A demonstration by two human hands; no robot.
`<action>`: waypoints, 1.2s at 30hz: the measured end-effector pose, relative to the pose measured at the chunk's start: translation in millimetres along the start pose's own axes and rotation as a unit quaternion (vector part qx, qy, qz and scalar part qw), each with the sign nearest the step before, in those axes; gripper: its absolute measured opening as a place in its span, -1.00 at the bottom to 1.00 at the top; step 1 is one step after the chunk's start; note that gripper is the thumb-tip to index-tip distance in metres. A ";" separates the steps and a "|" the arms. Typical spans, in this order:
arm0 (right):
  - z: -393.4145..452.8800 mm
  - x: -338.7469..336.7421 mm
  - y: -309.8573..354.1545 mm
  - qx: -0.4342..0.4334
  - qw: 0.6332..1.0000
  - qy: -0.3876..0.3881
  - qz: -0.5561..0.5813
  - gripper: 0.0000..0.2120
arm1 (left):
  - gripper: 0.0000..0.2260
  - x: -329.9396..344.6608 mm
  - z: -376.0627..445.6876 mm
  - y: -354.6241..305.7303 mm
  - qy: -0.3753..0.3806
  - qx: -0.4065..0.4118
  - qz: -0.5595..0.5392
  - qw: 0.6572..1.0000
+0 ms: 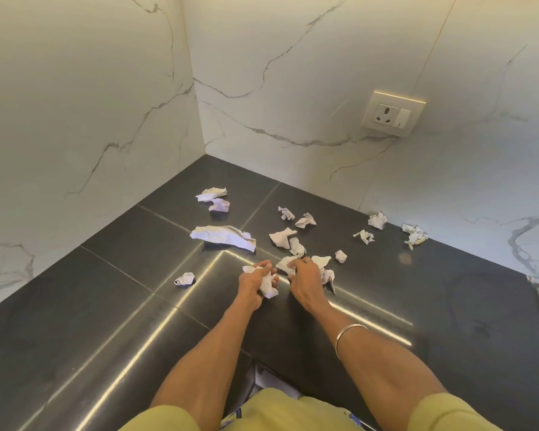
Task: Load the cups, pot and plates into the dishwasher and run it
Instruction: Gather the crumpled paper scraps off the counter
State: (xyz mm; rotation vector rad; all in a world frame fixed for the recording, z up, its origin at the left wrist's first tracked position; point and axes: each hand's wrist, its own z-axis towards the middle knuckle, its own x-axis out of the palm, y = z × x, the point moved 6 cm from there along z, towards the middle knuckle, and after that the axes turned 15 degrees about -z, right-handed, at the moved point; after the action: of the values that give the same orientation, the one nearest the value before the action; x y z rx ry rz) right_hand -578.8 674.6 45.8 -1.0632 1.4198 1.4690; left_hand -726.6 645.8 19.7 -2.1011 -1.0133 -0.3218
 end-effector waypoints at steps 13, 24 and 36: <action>-11.0 -21.5 10.9 0.004 0.979 -0.025 0.200 -0.75 | -0.22 15.6 11.8 7.6 -0.015 0.020 0.008 1.000; 33.8 -35.3 -30.3 -0.002 0.999 -0.030 0.036 -0.71 | -0.47 21.4 21.7 -1.9 -0.022 0.009 0.010 1.000; 62.6 -10.1 -16.1 -0.017 0.999 0.037 -0.010 -0.70 | -0.81 9.5 21.5 -25.8 -0.016 -0.016 -0.016 1.000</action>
State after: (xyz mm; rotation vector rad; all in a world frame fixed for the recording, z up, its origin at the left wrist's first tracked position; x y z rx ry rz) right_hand -562.5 737.7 51.1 -1.1613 1.4363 1.4569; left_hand -741.9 677.0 23.8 -2.1262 -1.0681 -0.3245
